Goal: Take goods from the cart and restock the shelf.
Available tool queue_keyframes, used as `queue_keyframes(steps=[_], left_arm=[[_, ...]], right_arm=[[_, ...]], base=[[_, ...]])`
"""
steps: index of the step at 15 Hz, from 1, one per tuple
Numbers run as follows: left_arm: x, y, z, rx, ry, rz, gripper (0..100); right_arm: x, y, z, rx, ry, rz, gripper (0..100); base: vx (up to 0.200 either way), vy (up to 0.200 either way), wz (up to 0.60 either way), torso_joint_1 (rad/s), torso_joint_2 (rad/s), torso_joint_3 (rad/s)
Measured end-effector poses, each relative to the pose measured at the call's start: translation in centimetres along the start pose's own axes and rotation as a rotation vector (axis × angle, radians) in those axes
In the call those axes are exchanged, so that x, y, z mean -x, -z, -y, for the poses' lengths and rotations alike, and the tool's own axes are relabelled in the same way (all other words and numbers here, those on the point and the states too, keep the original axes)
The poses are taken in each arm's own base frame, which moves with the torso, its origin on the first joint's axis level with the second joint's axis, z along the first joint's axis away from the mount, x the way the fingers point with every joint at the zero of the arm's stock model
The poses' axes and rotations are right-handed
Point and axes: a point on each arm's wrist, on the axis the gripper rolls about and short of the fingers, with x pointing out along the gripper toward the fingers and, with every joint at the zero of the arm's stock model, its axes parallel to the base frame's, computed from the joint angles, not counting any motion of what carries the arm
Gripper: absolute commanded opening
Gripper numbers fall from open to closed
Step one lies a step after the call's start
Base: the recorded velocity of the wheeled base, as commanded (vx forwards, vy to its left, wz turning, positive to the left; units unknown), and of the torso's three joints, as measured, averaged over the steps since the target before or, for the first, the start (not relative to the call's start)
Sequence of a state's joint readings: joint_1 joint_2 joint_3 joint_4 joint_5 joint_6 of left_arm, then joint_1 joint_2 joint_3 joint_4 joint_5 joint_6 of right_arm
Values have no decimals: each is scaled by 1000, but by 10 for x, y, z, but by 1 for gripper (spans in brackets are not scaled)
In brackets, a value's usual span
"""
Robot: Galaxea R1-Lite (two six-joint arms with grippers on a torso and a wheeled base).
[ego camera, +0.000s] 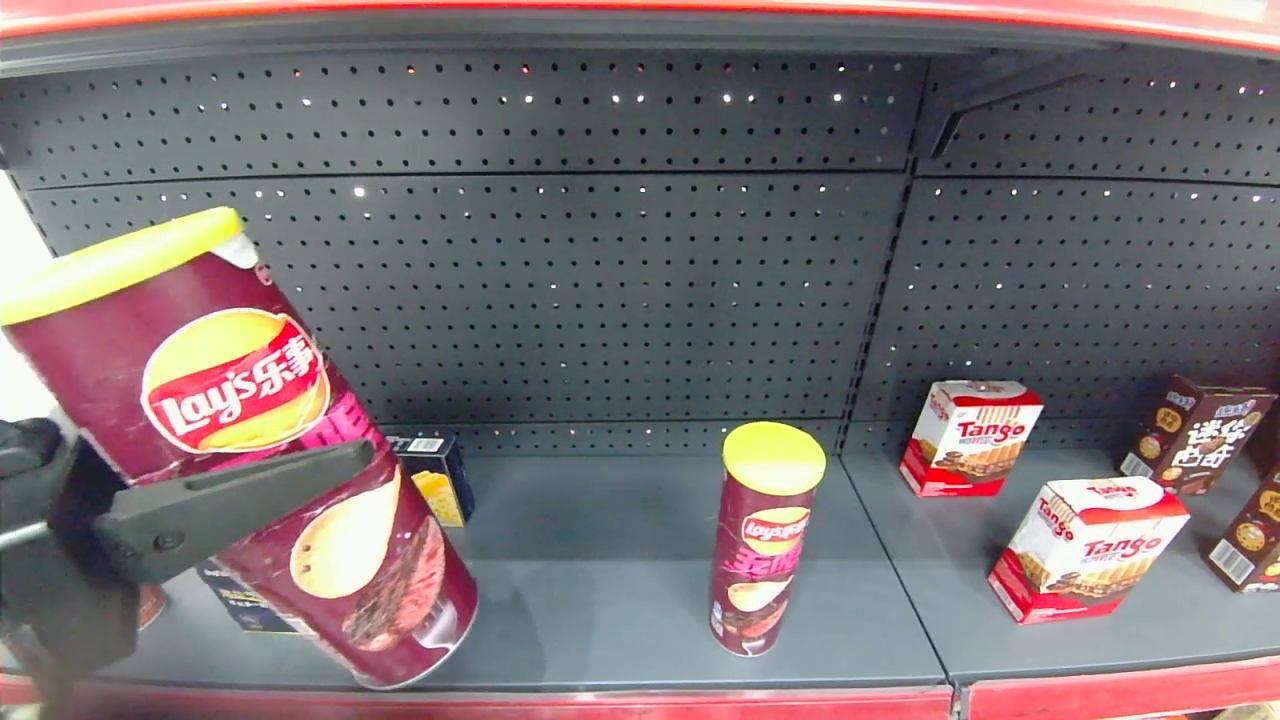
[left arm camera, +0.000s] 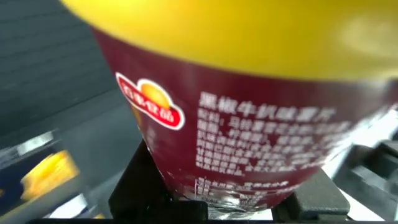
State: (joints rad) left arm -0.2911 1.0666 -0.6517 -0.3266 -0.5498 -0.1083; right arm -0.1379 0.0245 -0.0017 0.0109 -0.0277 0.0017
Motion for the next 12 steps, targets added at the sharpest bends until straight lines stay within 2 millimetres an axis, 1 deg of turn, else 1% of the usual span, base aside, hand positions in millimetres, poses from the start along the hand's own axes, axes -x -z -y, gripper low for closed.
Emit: queue_keyframes(steps=[4, 6, 8, 10, 12], left_arm=[[-35, -12, -17, 17, 146, -40, 0], [-54, -13, -28, 12, 253, -41, 0], [-76, -8, -45, 3, 303, -34, 0], [-96, -3, -59, -15, 316, -17, 0], [-115, 6, -72, -25, 323, -30, 0]], right_arm=[[0, 0, 0, 0, 0, 0, 100], [0, 0, 0, 0, 0, 0, 100], [0, 0, 0, 0, 0, 0, 100], [0, 0, 0, 0, 0, -1, 100], [0, 0, 0, 0, 0, 0, 100]], base=[[0, 0, 0, 0, 0, 0], [0, 0, 0, 0, 0, 0], [0, 0, 0, 0, 0, 0], [0, 0, 0, 0, 0, 0], [0, 0, 0, 0, 0, 0]])
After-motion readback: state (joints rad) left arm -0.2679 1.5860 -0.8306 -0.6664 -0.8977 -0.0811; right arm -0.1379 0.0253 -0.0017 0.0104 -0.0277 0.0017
